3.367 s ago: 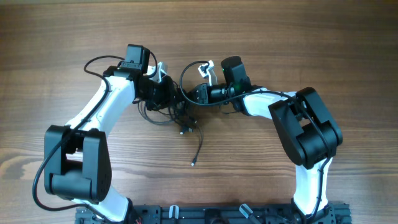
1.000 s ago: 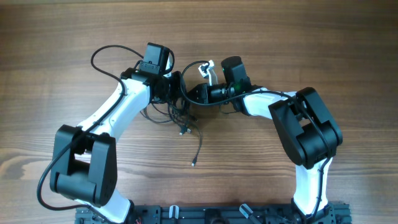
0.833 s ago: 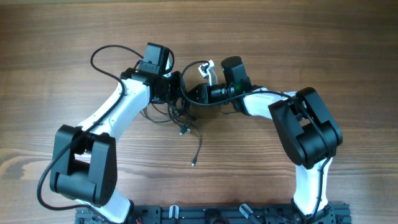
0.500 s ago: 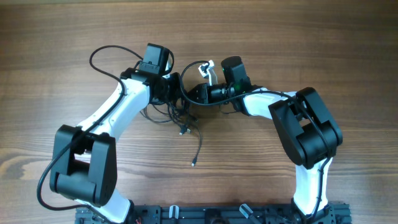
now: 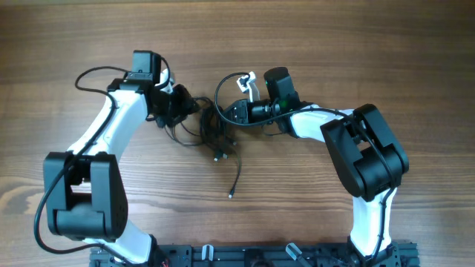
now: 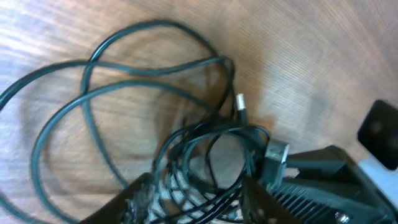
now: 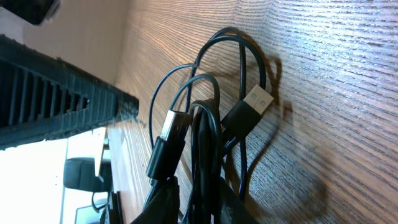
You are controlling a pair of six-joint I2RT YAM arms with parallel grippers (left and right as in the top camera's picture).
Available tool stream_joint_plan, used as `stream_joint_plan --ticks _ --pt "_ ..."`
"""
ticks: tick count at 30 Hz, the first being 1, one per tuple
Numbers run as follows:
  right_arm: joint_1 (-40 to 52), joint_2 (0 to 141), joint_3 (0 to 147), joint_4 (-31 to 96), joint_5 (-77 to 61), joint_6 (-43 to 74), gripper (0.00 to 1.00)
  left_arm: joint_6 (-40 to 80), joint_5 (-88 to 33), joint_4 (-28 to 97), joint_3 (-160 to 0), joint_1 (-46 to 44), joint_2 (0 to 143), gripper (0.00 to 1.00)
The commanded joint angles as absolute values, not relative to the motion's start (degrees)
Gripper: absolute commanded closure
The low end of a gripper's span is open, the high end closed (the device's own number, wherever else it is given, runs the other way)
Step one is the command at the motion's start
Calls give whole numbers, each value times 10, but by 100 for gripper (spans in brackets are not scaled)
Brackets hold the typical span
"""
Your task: Untangle cables
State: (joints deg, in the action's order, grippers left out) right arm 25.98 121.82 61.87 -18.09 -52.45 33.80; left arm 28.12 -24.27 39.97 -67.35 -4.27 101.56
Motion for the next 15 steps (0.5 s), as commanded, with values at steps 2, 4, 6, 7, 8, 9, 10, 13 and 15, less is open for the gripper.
stream_joint_plan --ticks 2,4,6,7,8,9,10,13,15 --pt "261 1226 618 -187 -524 333 81 274 -261 429 -674 -42 1001 96" --pt "261 1226 618 -188 -524 332 81 253 -261 429 -674 -48 1001 96" --pt "261 1226 618 -188 -524 333 81 220 -261 439 -674 -59 1001 80" --pt "261 1226 618 -188 -524 333 81 211 -261 445 -674 -64 1001 57" --pt "261 1226 618 -188 -524 333 81 205 -261 454 -674 -73 1001 45" --pt "261 1226 618 -188 -524 335 81 198 -260 458 -674 -79 1001 44" --pt "261 1226 618 -188 -524 335 81 197 -256 460 -674 -87 1001 43" --pt "261 1226 618 -188 -524 335 81 197 -229 460 -674 -113 1001 43" --pt "261 1226 618 -188 -524 335 81 200 -195 451 -670 -134 1003 43"
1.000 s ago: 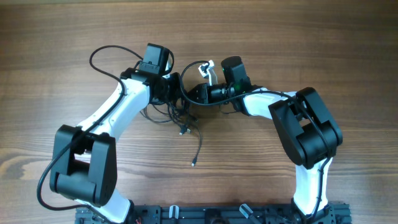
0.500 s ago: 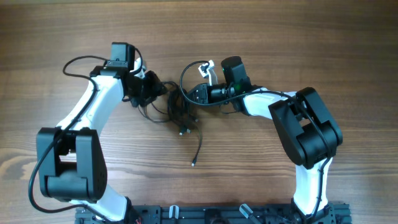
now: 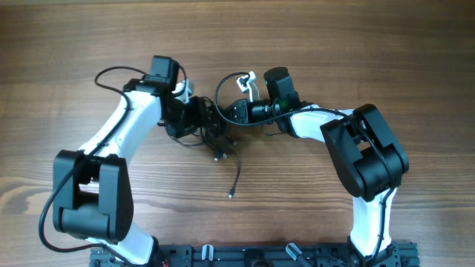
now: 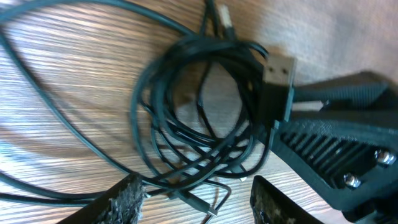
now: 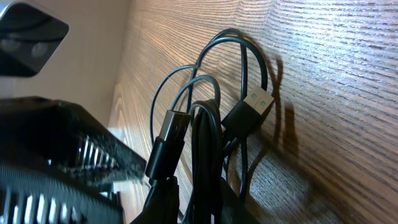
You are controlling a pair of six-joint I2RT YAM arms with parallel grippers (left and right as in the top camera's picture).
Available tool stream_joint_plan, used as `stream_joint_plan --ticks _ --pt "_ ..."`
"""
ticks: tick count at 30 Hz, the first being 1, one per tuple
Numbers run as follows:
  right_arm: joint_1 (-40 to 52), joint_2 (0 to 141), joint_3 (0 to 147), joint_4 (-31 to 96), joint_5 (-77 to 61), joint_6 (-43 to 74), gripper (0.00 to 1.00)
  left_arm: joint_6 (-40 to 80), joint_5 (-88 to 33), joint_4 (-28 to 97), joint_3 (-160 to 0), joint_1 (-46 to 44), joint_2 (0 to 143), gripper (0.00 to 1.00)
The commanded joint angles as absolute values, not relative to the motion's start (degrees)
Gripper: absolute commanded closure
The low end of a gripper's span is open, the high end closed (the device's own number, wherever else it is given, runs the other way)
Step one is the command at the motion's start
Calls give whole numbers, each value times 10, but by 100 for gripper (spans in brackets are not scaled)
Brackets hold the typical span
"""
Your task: Untangle cables
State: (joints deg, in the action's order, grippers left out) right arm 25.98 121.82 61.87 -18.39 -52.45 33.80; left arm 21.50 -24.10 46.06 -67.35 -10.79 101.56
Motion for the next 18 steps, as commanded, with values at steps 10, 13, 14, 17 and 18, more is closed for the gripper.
stream_joint_plan --ticks 10,13,14,17,18 --pt "261 1226 618 -188 -524 336 81 214 -194 343 -615 -159 1003 51" --pt "261 1226 618 -188 -524 336 81 215 -194 329 -613 -159 1003 61" --pt "261 1226 618 -188 -524 336 81 215 -194 326 -610 -161 1003 63" --pt "261 1226 618 -189 -524 336 81 214 -194 321 -599 -169 1003 87" --pt "261 1226 618 -189 -524 336 81 214 -194 326 -599 -171 1003 96"
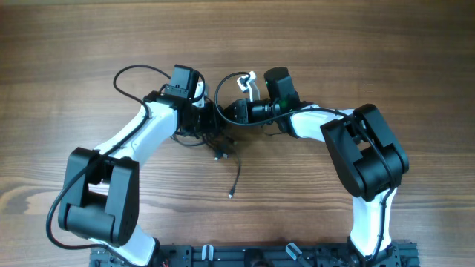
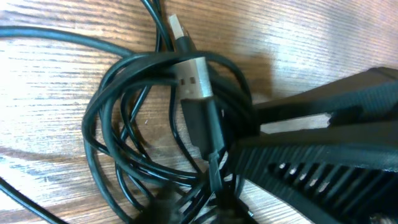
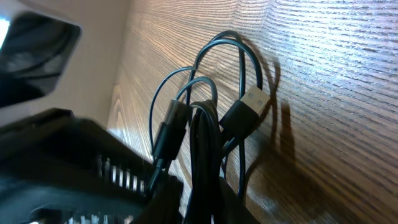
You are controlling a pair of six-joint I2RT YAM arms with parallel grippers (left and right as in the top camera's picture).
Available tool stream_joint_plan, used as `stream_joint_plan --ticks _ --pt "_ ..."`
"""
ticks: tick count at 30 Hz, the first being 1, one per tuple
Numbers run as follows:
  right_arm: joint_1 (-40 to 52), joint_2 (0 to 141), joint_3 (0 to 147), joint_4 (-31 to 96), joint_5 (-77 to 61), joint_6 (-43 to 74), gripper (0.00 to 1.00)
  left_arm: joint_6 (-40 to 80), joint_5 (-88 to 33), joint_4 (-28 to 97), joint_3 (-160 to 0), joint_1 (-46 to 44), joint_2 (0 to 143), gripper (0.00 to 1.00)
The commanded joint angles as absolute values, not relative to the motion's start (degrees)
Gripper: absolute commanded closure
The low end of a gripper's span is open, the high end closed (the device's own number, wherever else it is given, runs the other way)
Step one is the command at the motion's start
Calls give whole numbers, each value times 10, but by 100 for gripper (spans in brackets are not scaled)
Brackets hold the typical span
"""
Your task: Untangle cables
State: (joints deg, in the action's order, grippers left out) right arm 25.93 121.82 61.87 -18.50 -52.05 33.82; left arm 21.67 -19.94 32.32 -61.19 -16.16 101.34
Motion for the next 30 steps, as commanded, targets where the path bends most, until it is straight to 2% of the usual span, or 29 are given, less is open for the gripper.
stream_joint_plan --ticks 1,5,10,15,21,22,23,24,25,28,30 --pt "261 1226 618 -189 -524 336 80 213 -195 331 -600 -170 1001 96" --pt "261 1226 618 -188 -524 336 81 176 -199 372 -614 -154 967 96" --pt "261 1226 618 -183 -480 352 83 150 -275 422 -625 -133 881 96" --pt "261 1226 618 -182 -446 362 86 154 -251 554 -613 -135 872 96" --pt "261 1226 618 -182 -446 362 86 209 -194 551 -535 -136 878 91" --pt "261 1226 618 -182 -446 362 86 214 -194 546 -522 -136 878 88" --pt "261 1226 618 -182 -446 362 86 215 -194 538 -509 -136 878 80" --pt "261 1226 618 -182 -446 362 86 215 -194 534 -502 -136 878 60" --pt "261 1226 618 -182 -446 362 85 215 -185 532 -499 -136 878 48" --pt "261 1226 618 -185 -451 364 82 215 -168 526 -503 -134 878 31" --pt "261 1224 618 -196 -474 363 72 215 -168 528 -519 -126 877 29"
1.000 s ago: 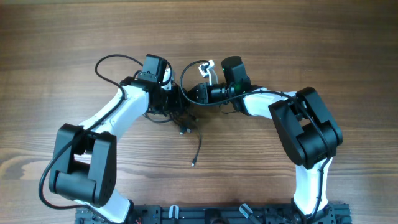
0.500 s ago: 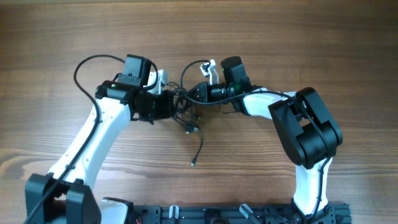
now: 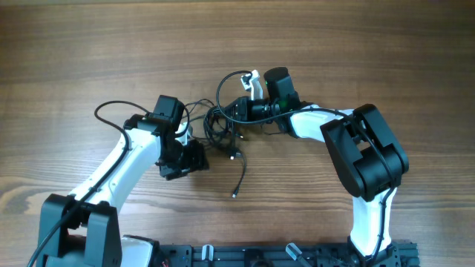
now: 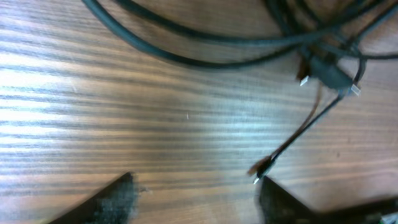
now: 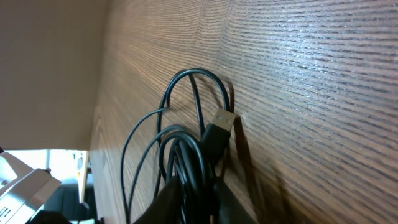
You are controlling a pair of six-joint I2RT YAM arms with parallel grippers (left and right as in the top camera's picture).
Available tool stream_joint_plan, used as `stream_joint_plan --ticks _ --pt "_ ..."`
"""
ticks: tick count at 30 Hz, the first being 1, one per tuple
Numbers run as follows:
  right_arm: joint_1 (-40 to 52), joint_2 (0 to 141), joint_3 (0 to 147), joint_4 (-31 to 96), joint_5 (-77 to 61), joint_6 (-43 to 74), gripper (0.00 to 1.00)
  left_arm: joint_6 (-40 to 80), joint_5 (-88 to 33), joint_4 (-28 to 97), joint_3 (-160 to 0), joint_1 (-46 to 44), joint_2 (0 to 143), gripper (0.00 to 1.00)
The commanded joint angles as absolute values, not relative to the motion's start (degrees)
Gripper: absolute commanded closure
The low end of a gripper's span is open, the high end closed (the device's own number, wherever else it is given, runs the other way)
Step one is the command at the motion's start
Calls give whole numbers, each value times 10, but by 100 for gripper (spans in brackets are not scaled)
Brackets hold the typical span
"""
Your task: Untangle cables
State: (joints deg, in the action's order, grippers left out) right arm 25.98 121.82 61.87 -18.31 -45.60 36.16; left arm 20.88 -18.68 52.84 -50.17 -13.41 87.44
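A tangle of black cables [image 3: 217, 121] lies mid-table, and one thin loose end [image 3: 239, 182] trails toward the front. My right gripper [image 3: 233, 110] is shut on the bundle. In the right wrist view the coils [image 5: 186, 158] run down between its fingers, which meet at the right gripper [image 5: 200, 194], with a USB plug [image 5: 217, 126] sticking up beside them. My left gripper [image 3: 194, 159] sits left of and in front of the tangle, apart from it. It is open over bare wood, as the left gripper [image 4: 196, 190] shows. Cable strands [image 4: 205, 43] cross above it, and a thin cable tip [image 4: 260, 172] lies near its right finger.
The left arm's own black cable [image 3: 111, 110] arcs above its forearm. The black rail [image 3: 260, 256] of the arm bases runs along the front edge. Wooden tabletop [image 3: 356, 44] stretches to all sides.
My left gripper has moved from the tangle, beside the right gripper, to a spot left and nearer the front, and stands open over wood. The tangle now spreads a little leftward.
My right gripper stayed shut on the bundle throughout. The left gripper was at the far left of the tangle, then closer with open fingers over the coils, then pressed into them by the right gripper. Now it is withdrawn and open.
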Motion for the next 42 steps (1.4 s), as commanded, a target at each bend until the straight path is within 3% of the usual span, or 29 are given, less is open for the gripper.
stream_joint_plan --ticks 1,6,14,17,22,28,31,38,40,41,42 --pt "261 1220 618 -208 -495 358 69 215 -168 530 -529 -123 877 29" --pt "259 1174 618 -250 -539 348 74 215 -168 521 -583 -107 877 29" --pt "259 1119 618 -263 -542 356 94 238 -154 398 -587 -104 879 29" --pt "259 1119 618 -227 -535 346 93 239 -126 372 -587 -104 884 29" --pt "259 1119 618 -103 -475 294 83 245 -123 330 -587 -104 908 29" --pt "259 1120 618 46 -349 285 82 234 -126 283 -587 -111 977 33" --pt "259 1120 614 57 -339 285 82 208 -140 265 -587 -121 996 40" --pt "275 1122 614 56 -323 286 78 199 -144 261 -587 -146 1030 37" --pt "276 1122 614 57 -322 287 77 198 -142 261 -587 -148 1047 45" --pt "276 1122 614 57 -322 286 77 198 -142 261 -587 -147 1055 74" --pt "276 1122 614 56 -322 286 76 198 -143 261 -587 -147 1056 95"
